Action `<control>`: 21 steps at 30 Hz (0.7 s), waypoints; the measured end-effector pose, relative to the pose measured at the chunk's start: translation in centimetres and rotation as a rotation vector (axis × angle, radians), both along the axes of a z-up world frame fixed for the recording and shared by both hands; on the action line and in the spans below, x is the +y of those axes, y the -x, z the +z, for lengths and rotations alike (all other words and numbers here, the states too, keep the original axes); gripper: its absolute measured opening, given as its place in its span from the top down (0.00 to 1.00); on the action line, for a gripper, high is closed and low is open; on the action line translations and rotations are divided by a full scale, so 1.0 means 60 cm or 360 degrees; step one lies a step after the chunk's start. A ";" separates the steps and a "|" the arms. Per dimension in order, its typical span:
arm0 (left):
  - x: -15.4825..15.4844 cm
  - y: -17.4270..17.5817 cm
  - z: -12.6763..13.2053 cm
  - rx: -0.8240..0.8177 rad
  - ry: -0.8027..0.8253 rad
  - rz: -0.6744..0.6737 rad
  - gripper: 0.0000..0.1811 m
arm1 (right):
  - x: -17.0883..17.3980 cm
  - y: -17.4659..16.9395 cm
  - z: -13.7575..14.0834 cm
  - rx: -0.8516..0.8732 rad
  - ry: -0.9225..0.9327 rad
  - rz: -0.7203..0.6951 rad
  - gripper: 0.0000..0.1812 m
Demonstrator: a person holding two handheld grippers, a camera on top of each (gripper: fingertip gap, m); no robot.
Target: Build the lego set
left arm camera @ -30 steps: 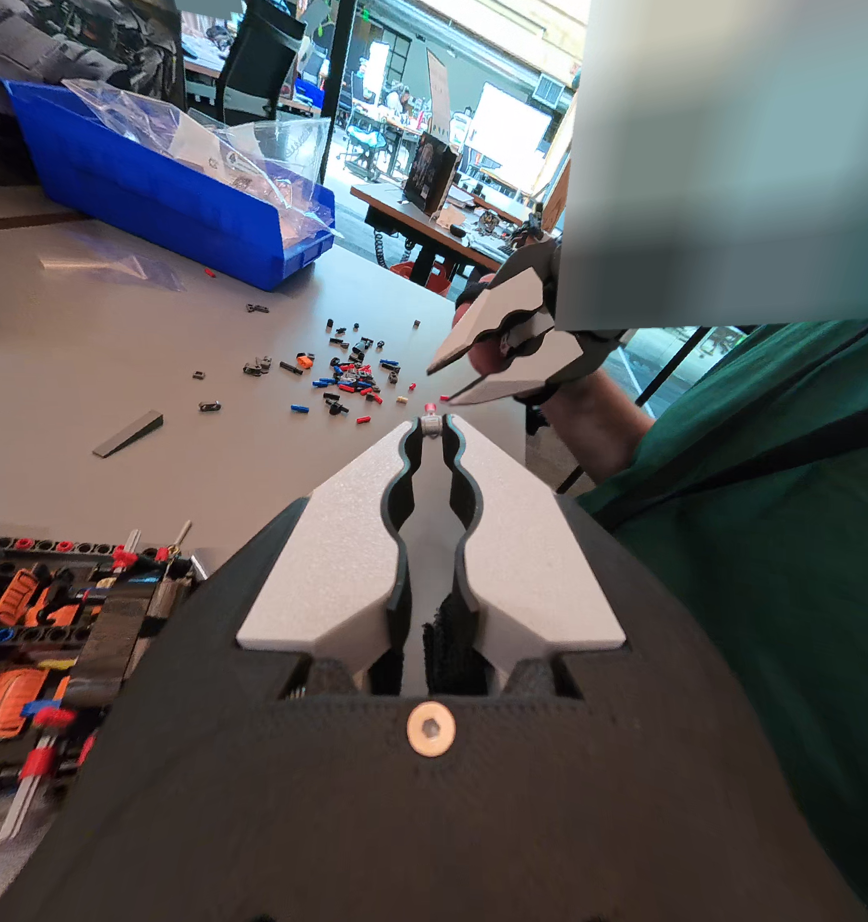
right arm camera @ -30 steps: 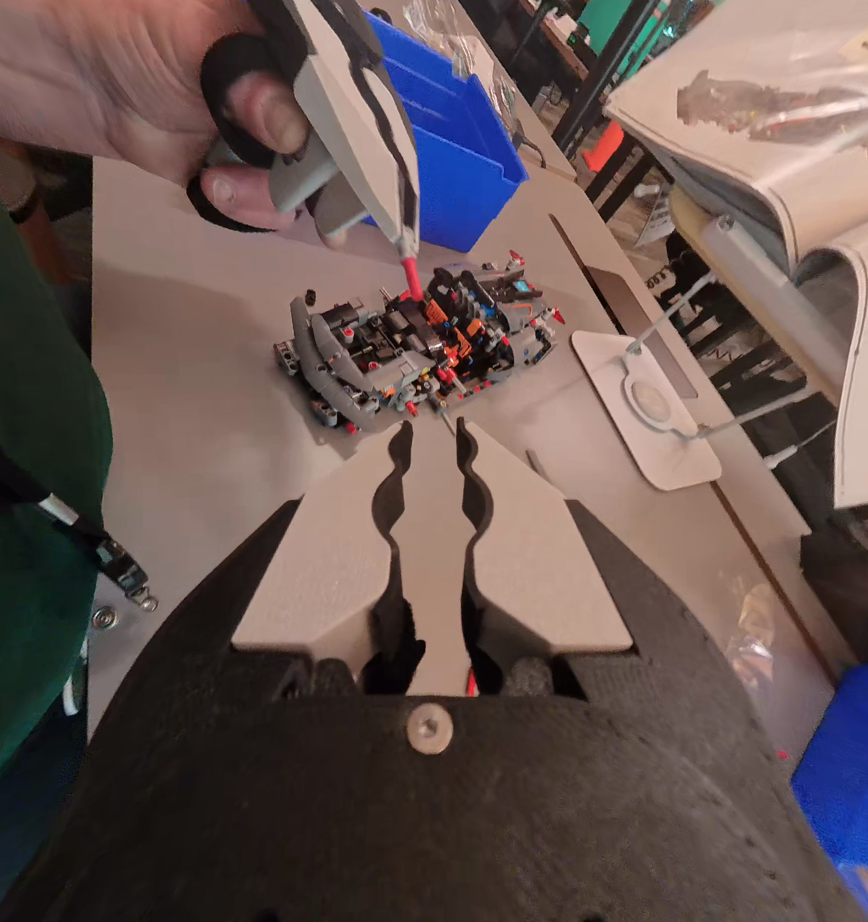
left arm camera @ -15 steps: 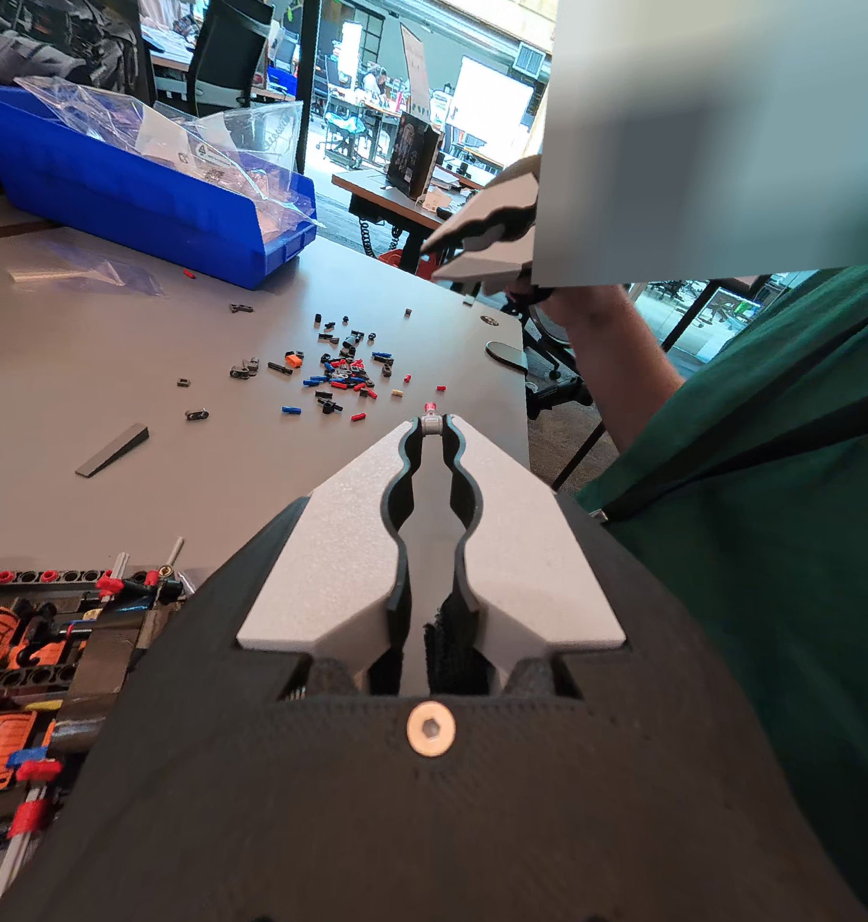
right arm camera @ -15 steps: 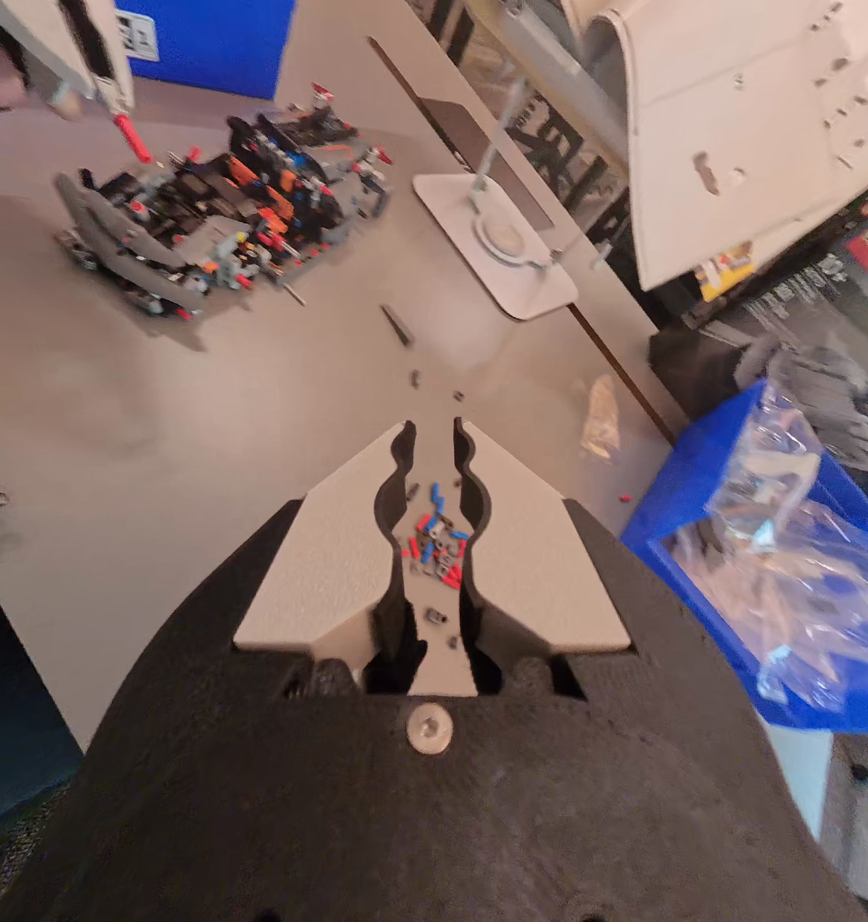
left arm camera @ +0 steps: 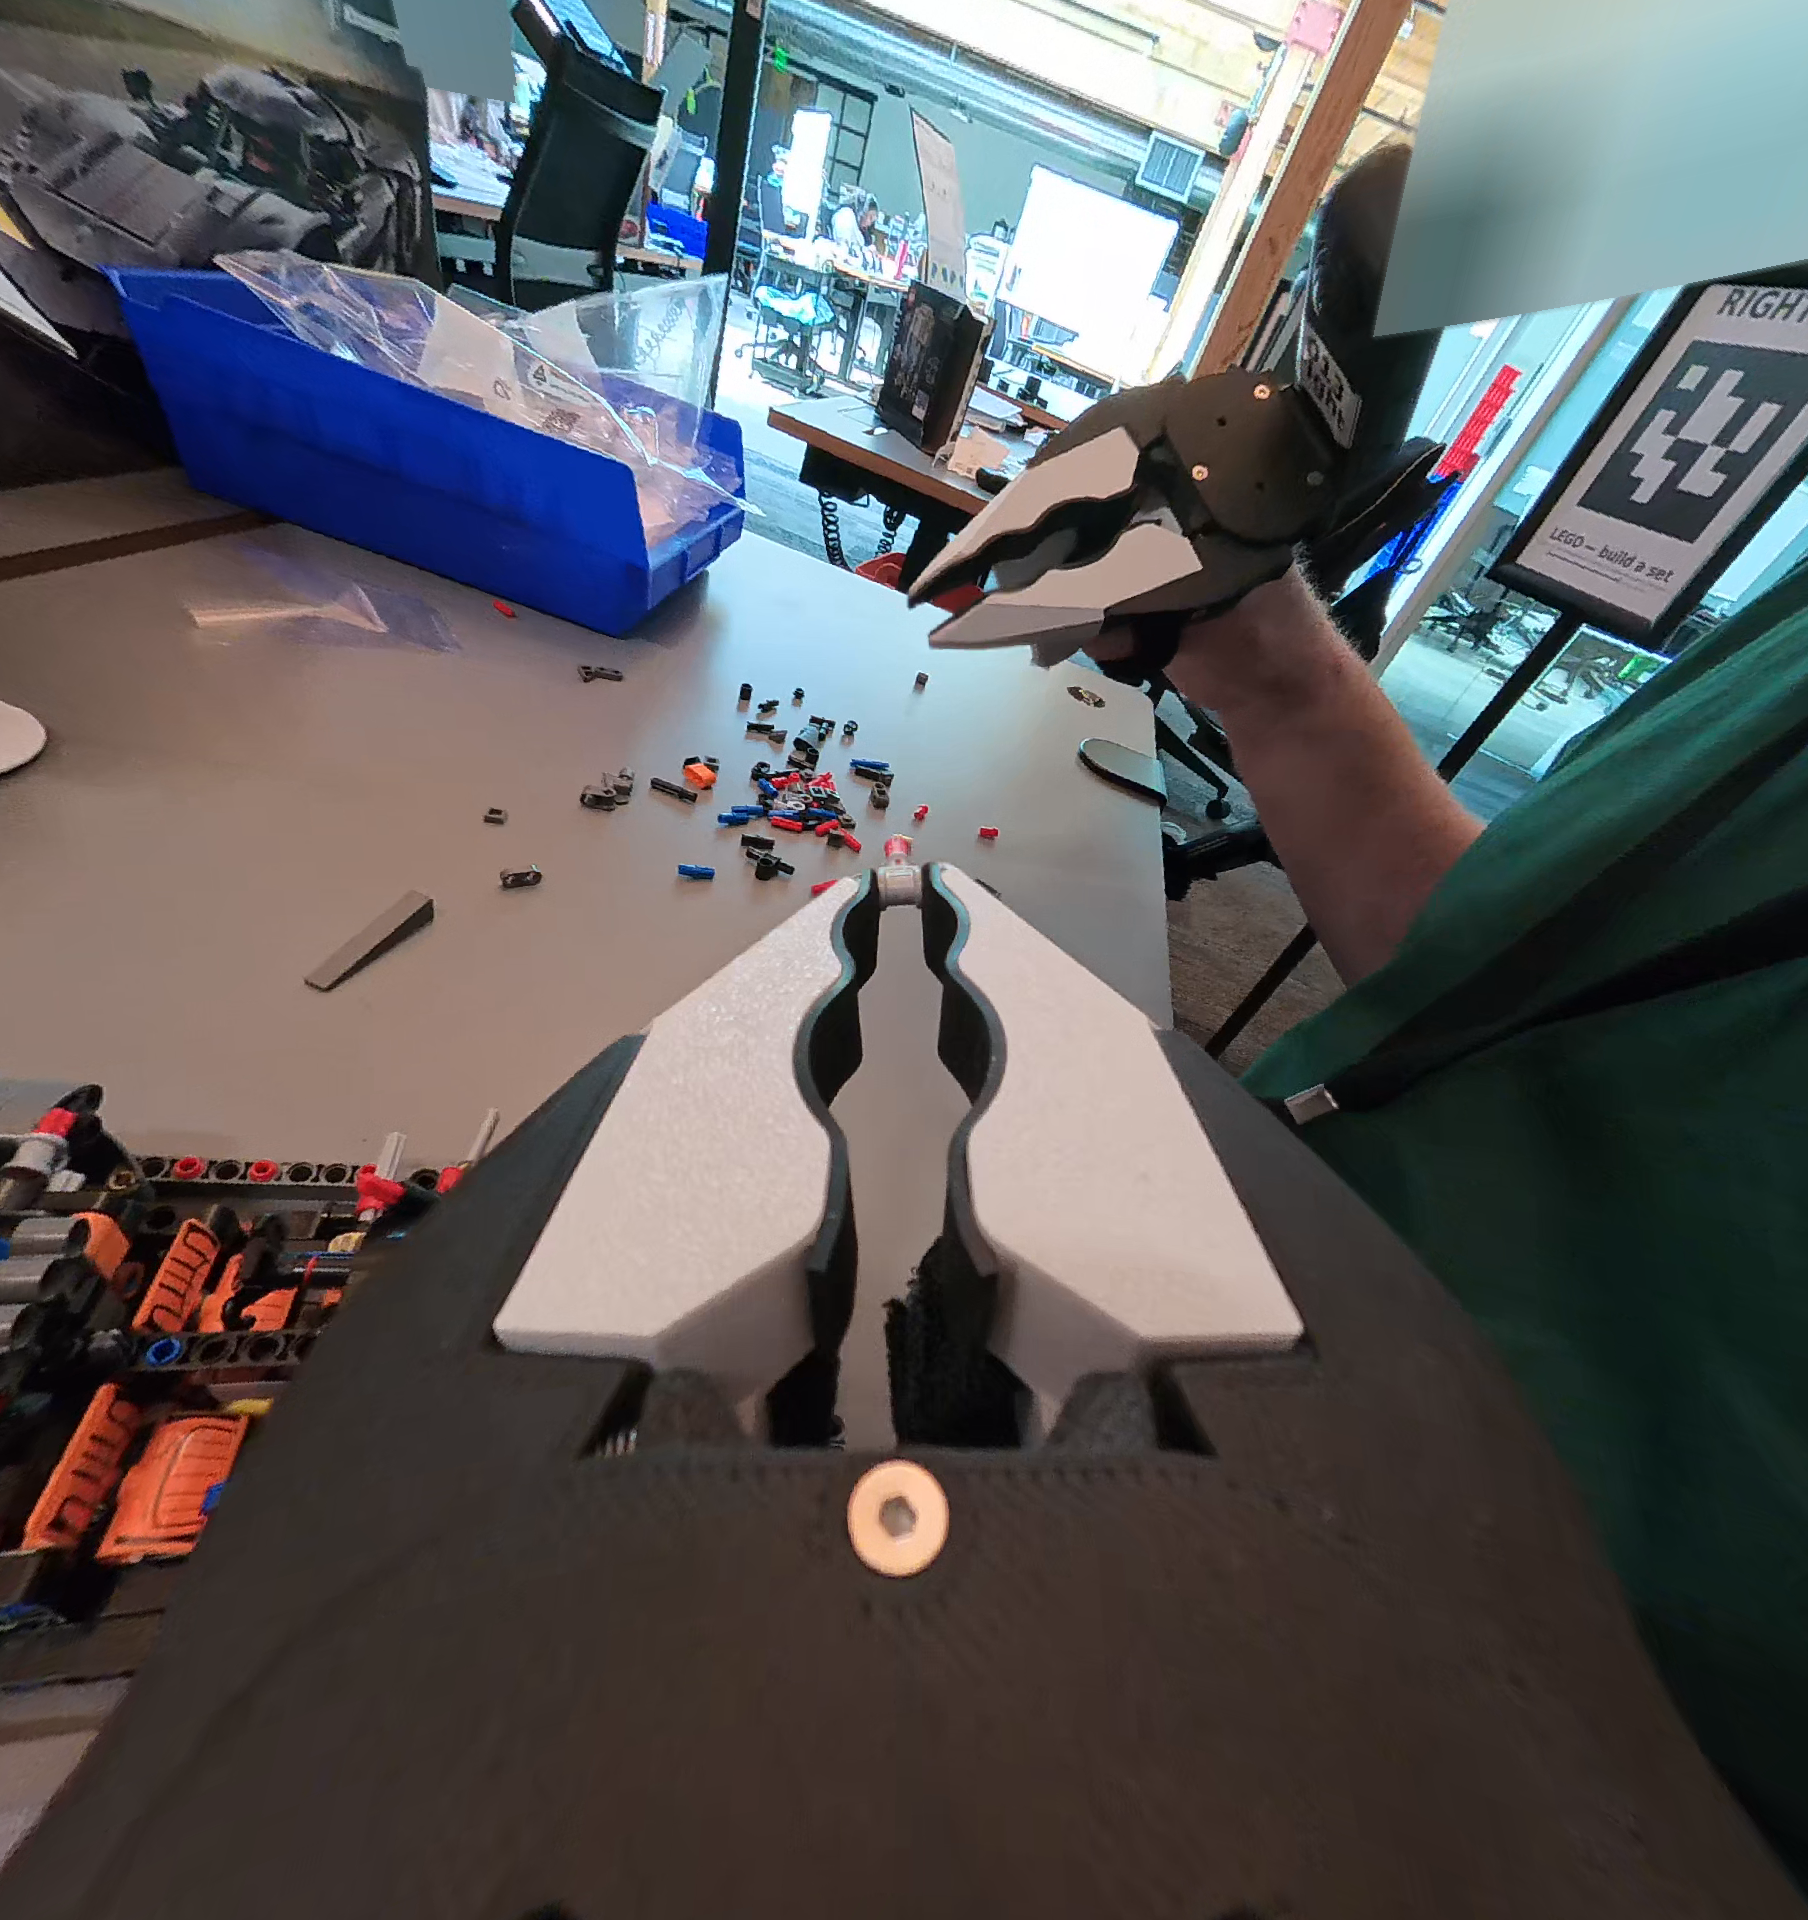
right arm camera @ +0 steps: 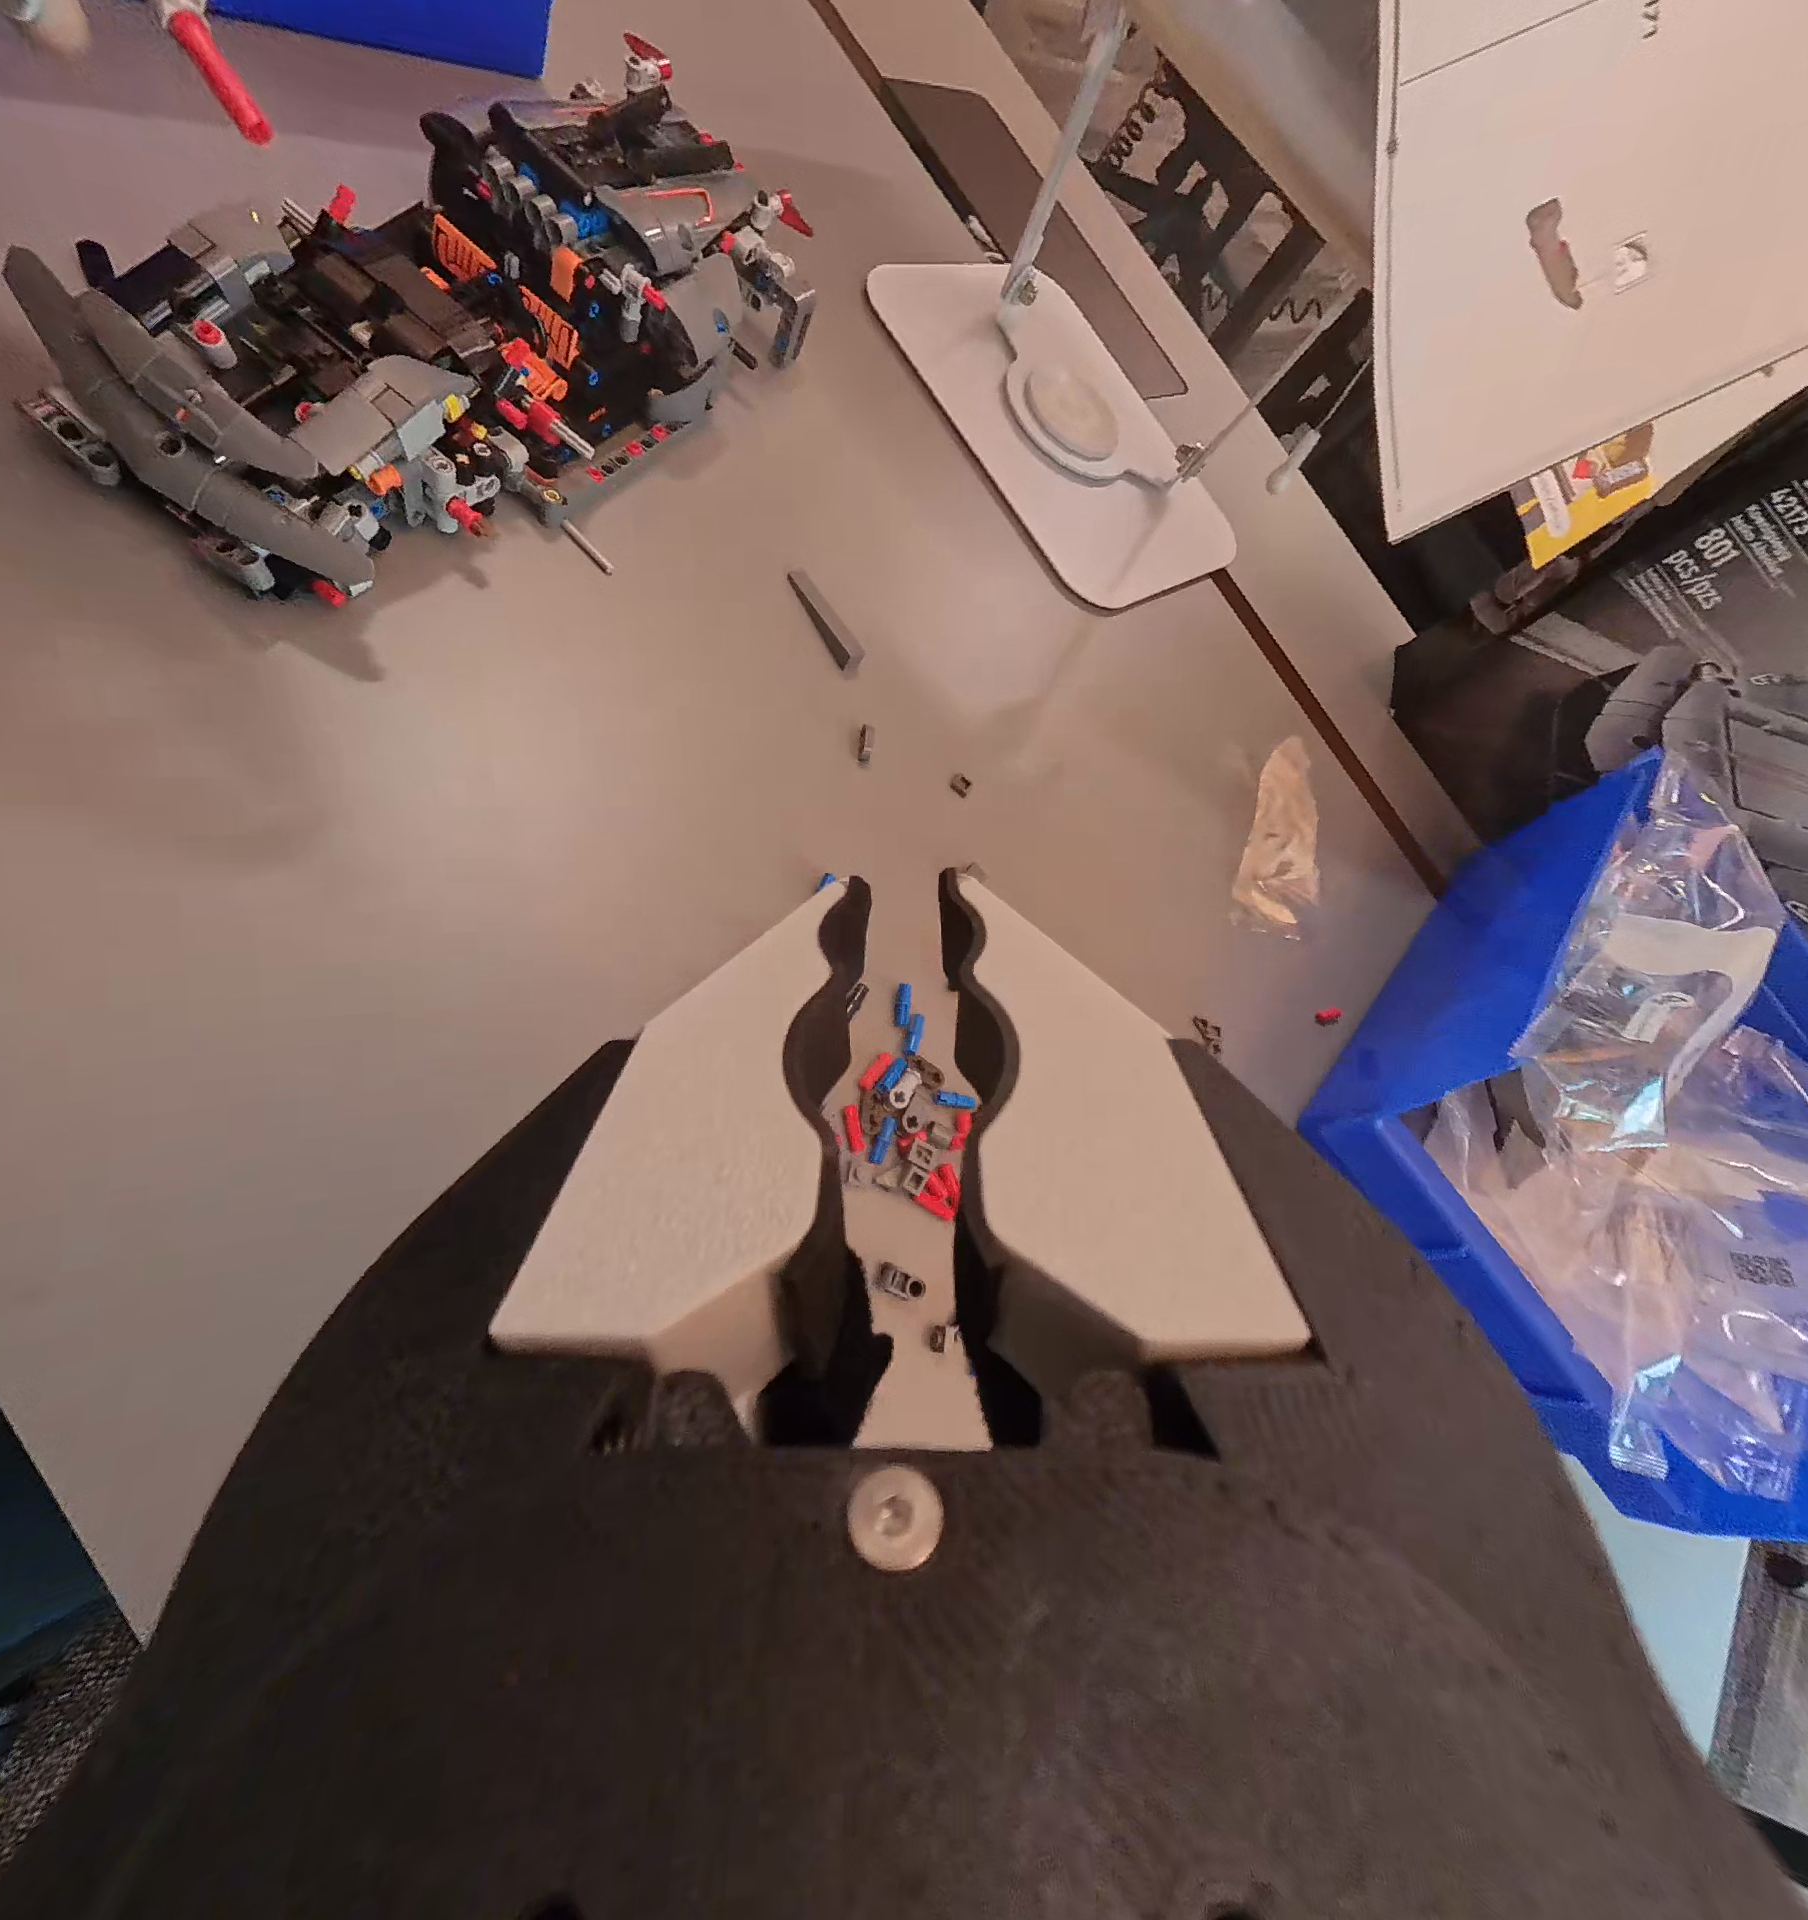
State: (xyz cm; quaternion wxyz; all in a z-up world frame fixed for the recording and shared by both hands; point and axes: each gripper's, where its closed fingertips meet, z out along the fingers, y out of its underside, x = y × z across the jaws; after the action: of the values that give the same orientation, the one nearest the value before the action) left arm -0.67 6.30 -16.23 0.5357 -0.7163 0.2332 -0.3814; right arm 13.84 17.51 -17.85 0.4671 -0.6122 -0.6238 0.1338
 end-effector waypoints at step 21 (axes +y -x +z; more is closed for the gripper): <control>0.029 0.047 0.017 0.0024 -0.0161 0.0041 0.97 | 0.007 0.006 -0.014 -0.0171 0.0026 -0.0045 0.92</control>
State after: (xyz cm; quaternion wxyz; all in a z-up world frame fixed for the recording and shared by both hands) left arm -3.49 8.06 -15.23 0.5743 -0.6942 0.2471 -0.3568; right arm 13.49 17.93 -18.71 0.4297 -0.6311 -0.6381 0.0993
